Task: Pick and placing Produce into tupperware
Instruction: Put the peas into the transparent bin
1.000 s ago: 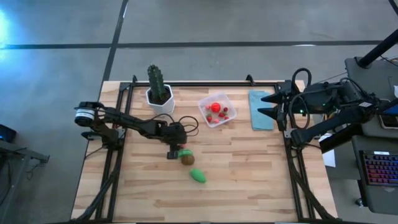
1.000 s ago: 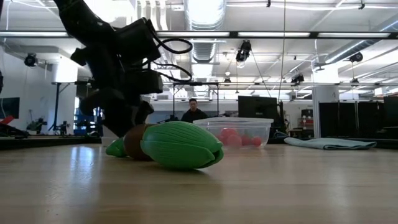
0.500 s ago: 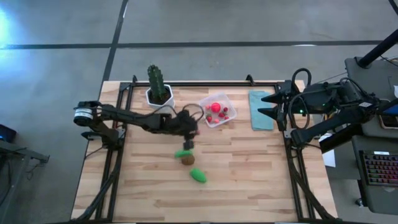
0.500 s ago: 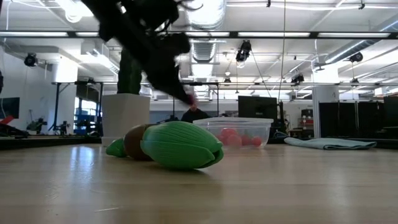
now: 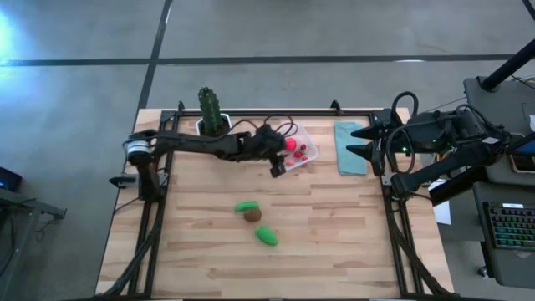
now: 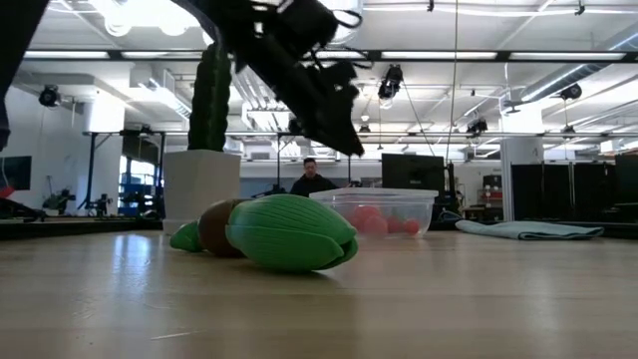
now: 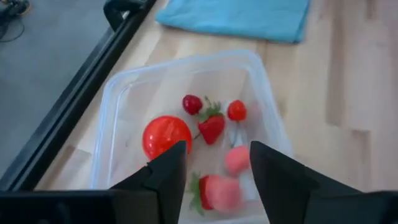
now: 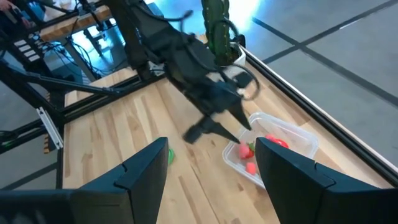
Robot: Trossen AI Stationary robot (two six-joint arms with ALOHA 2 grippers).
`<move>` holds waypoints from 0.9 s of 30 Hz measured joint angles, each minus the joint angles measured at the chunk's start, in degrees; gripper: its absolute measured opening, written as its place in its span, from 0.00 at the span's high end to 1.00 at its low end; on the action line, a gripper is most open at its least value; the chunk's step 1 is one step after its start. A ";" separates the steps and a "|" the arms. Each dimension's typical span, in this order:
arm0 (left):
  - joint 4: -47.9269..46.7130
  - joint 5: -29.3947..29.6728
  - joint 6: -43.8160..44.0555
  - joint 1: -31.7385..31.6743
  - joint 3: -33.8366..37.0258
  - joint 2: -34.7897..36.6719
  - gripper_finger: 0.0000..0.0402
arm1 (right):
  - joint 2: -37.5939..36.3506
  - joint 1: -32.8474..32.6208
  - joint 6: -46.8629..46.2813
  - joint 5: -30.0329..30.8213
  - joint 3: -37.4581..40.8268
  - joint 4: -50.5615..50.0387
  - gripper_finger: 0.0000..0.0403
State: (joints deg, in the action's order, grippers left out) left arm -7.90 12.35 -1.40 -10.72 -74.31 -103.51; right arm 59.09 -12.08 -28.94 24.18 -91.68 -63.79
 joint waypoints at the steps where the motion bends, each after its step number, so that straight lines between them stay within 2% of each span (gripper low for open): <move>1: -0.32 -0.01 -0.74 -0.37 -1.20 -1.41 0.59 | -0.01 0.00 0.00 0.00 0.00 -0.02 0.42; 8: -7.19 -3.32 1.01 -1.64 -5.56 -5.67 0.58 | -0.07 -0.02 -1.14 -0.11 0.00 -0.85 0.42; 11: -11.83 -4.78 0.58 -0.76 -5.01 -3.30 0.58 | -0.13 -0.02 -1.14 -0.13 0.00 -0.90 0.42; 15: -21.19 -5.64 -5.22 1.94 -3.12 3.10 0.58 | -0.20 -0.02 -1.06 -0.12 0.00 -1.34 0.42; 18: -25.46 -7.55 -8.81 4.09 0.29 9.80 0.58 | -0.31 -0.02 -0.86 -0.10 0.00 -2.69 0.42; 22: -25.81 -9.11 -9.52 6.49 7.47 17.93 0.58 | -0.57 -0.02 -0.57 1.04 -0.02 -3.68 0.42; 27: -24.91 -9.39 -0.83 9.59 16.93 23.84 0.54 | -0.81 -0.01 0.52 1.43 -0.02 -3.75 0.42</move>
State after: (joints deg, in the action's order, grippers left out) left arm -32.81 2.96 -2.23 -1.13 -57.38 -79.67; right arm 58.28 -12.08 -28.42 25.61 -91.70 -67.54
